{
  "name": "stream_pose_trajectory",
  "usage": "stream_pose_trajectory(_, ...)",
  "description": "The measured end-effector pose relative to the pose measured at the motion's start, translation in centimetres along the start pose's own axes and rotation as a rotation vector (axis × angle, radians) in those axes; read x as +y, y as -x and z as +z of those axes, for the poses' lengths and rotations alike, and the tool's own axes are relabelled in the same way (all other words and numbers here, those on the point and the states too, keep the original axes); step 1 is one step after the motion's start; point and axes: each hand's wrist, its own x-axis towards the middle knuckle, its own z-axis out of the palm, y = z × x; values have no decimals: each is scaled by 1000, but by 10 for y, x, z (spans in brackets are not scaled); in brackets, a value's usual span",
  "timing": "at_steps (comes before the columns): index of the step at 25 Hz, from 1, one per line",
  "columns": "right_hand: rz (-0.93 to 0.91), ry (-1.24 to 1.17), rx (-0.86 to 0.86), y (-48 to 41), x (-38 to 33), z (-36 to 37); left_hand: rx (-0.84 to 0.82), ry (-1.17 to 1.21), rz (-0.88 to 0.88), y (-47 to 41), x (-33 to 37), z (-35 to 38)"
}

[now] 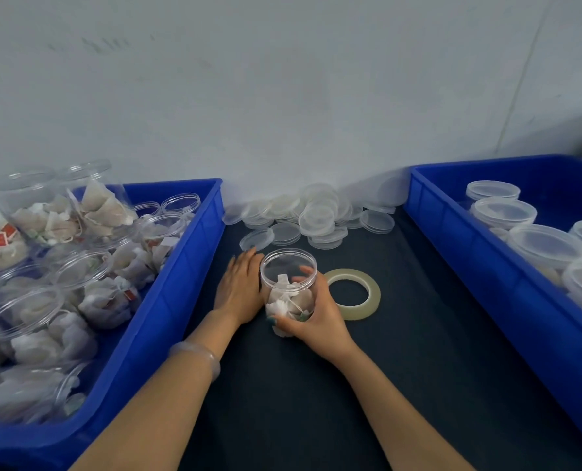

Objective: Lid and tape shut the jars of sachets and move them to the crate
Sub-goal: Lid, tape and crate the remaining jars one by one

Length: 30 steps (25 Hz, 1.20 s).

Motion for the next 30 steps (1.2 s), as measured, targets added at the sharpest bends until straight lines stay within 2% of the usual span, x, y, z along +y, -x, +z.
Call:
stream_pose_trajectory(3, 2, -9, -9, -1, 1, 0, -157, -92, -9, -14, -9, 0)
stream_pose_trajectory(5, 10, -7, -20, -2, 2, -1, -191, -116, 15, -20, -10, 1)
stream_pose_trajectory(9, 14, 9, -25, -3, 4, -2, 37, 78, 1, -7, -2, 1)
stream_pose_trajectory(11, 14, 11, -26, -3, 3, -3, 66, 91, 2, 3, -2, -3)
stream_pose_trajectory(15, 28, -13, -22, -2, 4, -1, -4, 38, 76, 23, -6, -10)
stream_pose_trajectory(17, 47, -27, -27, -1, 4, -1, 138, 39, 51, 29, -1, -18)
stream_pose_trajectory(18, 57, -30, -34, -2, 5, -1, 286, 136, -22, 32, 4, -24)
stream_pose_trajectory(20, 65, -24, -38, -2, 5, -2, 571, 530, -226, 34, 18, -47)
stream_pose_trajectory(22, 69, -23, -36, -2, 5, -2, 662, 972, -297, 29, 30, -79)
stream_pose_trajectory(23, 71, -24, -36, -2, 5, -2, 602, 1127, -280, 25, 34, -96)
stream_pose_trajectory(25, 65, -21, -29, -1, 4, -2, 280, 1219, -251, 14, 44, -122)
stream_pose_trajectory(26, 60, -20, -24, -1, 4, -2, 81, 1114, -238, 8, 51, -129)
stream_pose_trajectory(28, 53, -18, -26, -1, 3, -2, -229, 736, -142, -4, 70, -127)
stream_pose_trajectory(30, 38, -15, -29, -1, 2, -2, -368, 416, -23, -13, 91, -114)
